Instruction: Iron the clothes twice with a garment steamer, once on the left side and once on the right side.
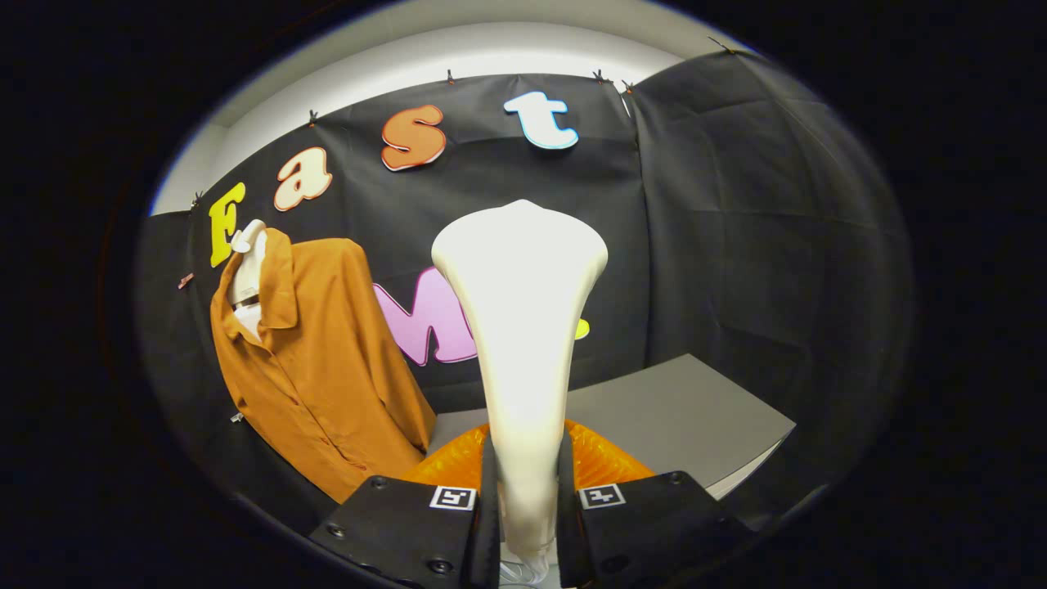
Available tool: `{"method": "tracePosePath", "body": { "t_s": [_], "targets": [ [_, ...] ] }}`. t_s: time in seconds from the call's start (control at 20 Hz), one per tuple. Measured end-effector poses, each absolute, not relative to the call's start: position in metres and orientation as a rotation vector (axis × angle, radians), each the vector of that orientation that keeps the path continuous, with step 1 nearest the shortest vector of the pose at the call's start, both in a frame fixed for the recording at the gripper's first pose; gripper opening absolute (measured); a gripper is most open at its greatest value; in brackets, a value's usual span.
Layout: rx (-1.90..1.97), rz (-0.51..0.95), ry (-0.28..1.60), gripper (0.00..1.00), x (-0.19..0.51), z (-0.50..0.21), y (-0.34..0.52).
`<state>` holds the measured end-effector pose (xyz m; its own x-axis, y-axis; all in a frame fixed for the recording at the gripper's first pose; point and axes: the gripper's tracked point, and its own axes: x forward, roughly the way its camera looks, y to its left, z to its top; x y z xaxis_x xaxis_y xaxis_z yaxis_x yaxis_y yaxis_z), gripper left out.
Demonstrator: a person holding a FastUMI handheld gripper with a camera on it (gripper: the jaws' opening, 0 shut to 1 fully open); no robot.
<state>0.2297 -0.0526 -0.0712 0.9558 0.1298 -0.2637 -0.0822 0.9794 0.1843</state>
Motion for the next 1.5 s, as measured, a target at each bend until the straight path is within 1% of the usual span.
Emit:
{"method": "tracePosePath", "body": {
  "t_s": [0.3,0.5,0.7,1.05,1.5],
  "targets": [
    [0.156,0.175,0.211,0.31,0.188,-0.048,0.041],
    [0.136,0.235,0.231,0.31,0.176,-0.065,0.111],
    [0.115,0.252,0.263,0.31,0.184,-0.093,0.156],
    [0.057,0.248,0.273,0.31,0.222,-0.132,0.200],
    [0.004,0.213,0.264,0.31,0.262,-0.165,0.210]
  ]
}}
